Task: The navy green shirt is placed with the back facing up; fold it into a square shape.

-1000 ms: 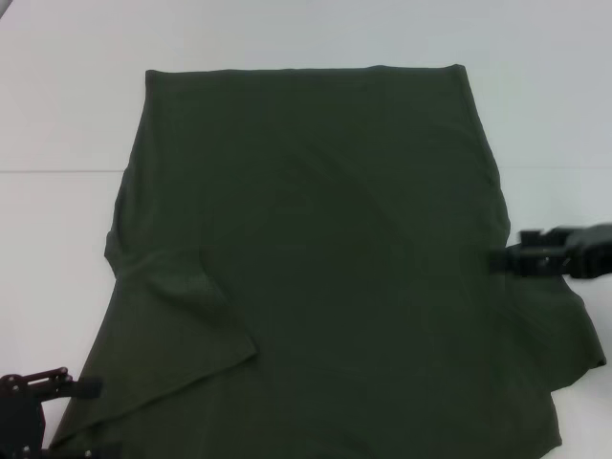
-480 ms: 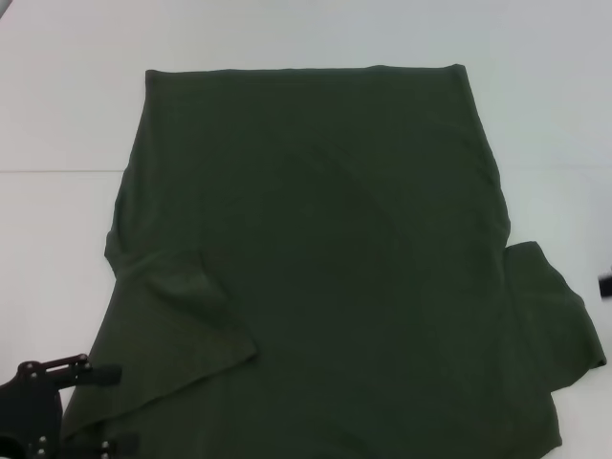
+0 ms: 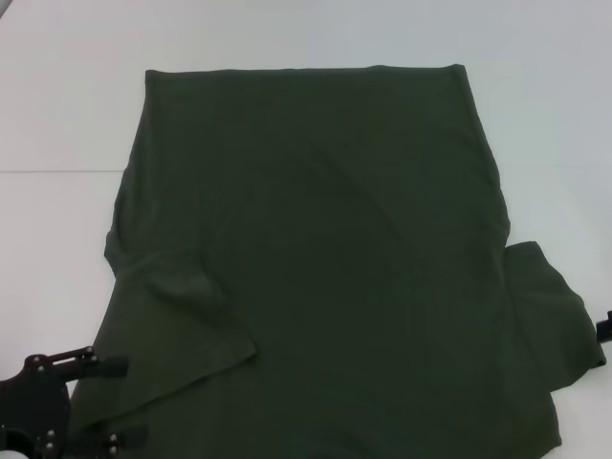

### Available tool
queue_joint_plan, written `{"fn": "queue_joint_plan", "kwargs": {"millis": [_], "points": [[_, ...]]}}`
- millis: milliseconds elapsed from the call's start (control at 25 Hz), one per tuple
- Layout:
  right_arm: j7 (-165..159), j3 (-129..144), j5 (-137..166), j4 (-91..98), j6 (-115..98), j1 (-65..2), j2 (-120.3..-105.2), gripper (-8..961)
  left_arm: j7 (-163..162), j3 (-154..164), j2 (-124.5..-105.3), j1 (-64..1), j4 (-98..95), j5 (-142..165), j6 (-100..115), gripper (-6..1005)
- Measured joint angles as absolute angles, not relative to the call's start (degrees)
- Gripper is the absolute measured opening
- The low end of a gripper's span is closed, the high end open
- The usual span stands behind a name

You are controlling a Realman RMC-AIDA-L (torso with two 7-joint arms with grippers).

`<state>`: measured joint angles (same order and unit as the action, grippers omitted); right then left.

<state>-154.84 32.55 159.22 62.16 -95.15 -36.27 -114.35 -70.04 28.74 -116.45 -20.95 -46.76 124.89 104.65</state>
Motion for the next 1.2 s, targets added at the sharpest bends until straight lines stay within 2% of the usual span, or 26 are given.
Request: {"fn": "queue_joint_plan", "kwargs": {"millis": [200,1200], "points": [[-154.88,32.88,159.43,60.61,-90.58,-36.71,-115.00,894,-69.73,28.73,-116.58,-20.93,-46.68,124.86,104.61,887],[-154.16,37.09,159.23,51.90,-80.50,-38.35,-115.75,887,-68.90,28.66,-116.98,-21.01,-47.00,123.99,104.50,888]]}}
